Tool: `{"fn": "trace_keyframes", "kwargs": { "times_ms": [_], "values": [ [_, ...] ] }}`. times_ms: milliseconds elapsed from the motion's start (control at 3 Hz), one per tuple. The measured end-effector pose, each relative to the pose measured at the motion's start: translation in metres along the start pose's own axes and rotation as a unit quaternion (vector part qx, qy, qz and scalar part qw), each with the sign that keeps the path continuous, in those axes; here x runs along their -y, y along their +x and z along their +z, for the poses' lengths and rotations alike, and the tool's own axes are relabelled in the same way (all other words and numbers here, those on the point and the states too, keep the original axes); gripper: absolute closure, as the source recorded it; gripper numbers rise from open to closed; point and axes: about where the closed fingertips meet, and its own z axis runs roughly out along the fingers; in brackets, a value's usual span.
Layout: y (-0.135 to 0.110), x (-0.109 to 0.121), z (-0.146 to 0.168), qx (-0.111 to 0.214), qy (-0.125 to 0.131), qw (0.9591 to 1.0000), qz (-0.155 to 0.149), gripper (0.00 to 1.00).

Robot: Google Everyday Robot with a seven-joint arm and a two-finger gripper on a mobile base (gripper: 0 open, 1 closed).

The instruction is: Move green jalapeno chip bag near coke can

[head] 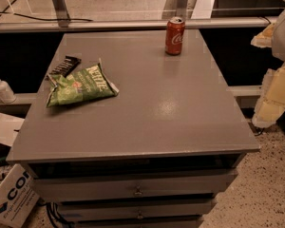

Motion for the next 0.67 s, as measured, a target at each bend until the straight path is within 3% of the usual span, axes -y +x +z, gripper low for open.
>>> {"fn": "trace_keyframes", "kwargs": {
  "times_ms": [667],
  "values": [
    [-0.0068,-0.0023,0.0048,0.019,0.004,0.9998,0.002,0.0]
  ]
}}
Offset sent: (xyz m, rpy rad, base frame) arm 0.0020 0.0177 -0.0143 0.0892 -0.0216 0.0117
